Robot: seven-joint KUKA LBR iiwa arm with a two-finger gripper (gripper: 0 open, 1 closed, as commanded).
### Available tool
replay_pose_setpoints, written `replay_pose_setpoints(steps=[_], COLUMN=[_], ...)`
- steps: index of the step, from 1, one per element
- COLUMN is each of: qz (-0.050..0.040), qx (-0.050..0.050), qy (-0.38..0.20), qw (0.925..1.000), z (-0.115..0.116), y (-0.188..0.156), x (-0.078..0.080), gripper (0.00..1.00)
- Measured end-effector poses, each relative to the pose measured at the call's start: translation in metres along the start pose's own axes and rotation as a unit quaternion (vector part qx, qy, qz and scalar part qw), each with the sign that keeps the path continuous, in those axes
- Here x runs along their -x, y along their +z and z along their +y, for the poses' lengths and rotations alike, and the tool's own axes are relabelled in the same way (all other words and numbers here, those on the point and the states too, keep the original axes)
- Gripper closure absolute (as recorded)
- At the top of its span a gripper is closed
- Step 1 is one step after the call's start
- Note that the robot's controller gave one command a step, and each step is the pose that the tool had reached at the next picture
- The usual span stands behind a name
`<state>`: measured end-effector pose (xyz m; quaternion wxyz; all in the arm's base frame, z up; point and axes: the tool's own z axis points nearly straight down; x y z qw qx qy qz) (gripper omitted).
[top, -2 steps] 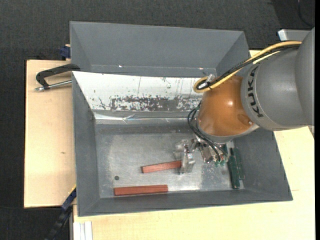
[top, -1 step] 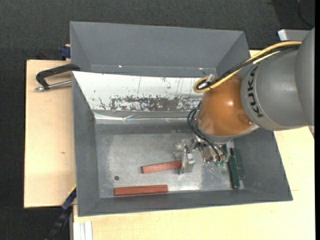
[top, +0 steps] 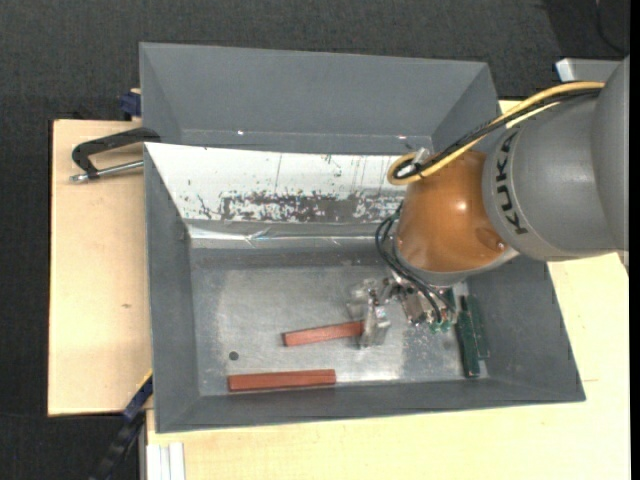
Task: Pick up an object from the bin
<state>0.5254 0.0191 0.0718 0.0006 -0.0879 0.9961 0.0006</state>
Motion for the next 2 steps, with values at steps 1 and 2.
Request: replay_pose_setpoints(steps=[1, 2], qz=[-0.0048, -0.0024], qx=[-0.001, -0.001], qy=[-0.101, -0.185], qw=[0.9949, 0.9827], z=[0.013, -0.047], y=[-0.029, -0.170], x=[0.038, -0.002], gripper=[1.00, 1.00])
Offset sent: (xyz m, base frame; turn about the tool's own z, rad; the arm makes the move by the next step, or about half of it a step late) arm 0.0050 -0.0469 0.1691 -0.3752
